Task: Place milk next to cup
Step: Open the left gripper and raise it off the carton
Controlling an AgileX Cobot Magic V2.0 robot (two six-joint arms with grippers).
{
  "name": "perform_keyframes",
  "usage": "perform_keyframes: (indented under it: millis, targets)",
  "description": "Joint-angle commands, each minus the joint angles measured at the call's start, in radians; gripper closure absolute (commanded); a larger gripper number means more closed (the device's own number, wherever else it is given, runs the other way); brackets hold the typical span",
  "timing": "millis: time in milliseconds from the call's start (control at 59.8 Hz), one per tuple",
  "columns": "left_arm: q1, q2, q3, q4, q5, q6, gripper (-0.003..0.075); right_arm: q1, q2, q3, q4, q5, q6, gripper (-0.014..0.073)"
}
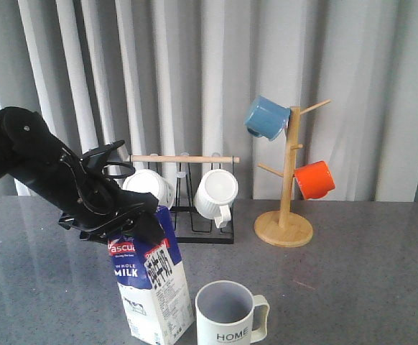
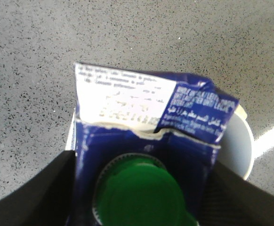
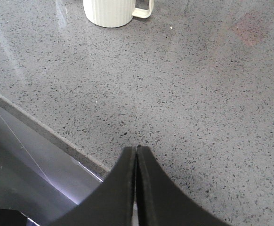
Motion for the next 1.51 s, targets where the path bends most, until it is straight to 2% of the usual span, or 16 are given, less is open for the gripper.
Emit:
perform_keyframes:
  millis: [0,468,619,786,937,1087,1171,1305,1489]
  targets:
    - [-0.003,-0.073,-0.028,-0.047,-0.003,-0.015,0.0244,-0.003,0.008,-0.026,0.003,-0.062,0.001,0.0598]
    - [-0.003,-0.216,-0.028,-0.042,-0.003,-0.04,0.0245,-0.003,0.008,-0.026,0.001,-0.066,0.003,0.0598]
    - [-0.003,-0.299,-0.028,-0.031,-0.003,-0.039,0.0245,-0.003,0.008,-0.026,-0.027,-0.114,0.043,0.0598]
    - [-0.003,-0.422,-0.028,0.026,-0.003,-0.04,0.0273,-0.003,0.008,-0.026,-0.121,-0.18,0.144,0.0598]
    - [-0.003,-0.545,-0.028,0.092,-0.003,-0.039,0.038,-0.003,0.008,-0.026,-0.246,-0.218,0.32,0.0598]
    - [-0.003,-0.677,-0.028,0.162,-0.003,-0.038,0.0599,-0.003,0.008,-0.026,-0.367,-0.243,0.496,0.0598]
    - [-0.002,-0.748,-0.028,0.208,-0.003,-0.038,0.0727,-0.003,0.008,-0.026,-0.387,-0.246,0.535,0.0598]
    - [-0.002,-0.852,0.011,0.277,-0.003,-0.037,0.0729,-0.003,0.008,-0.026,-0.386,-0.231,0.541,0.0598]
    - [-0.002,-1.045,0.245,0.339,-0.015,-0.041,0.0728,-0.003,0.008,-0.026,-0.386,-0.231,0.541,0.0598]
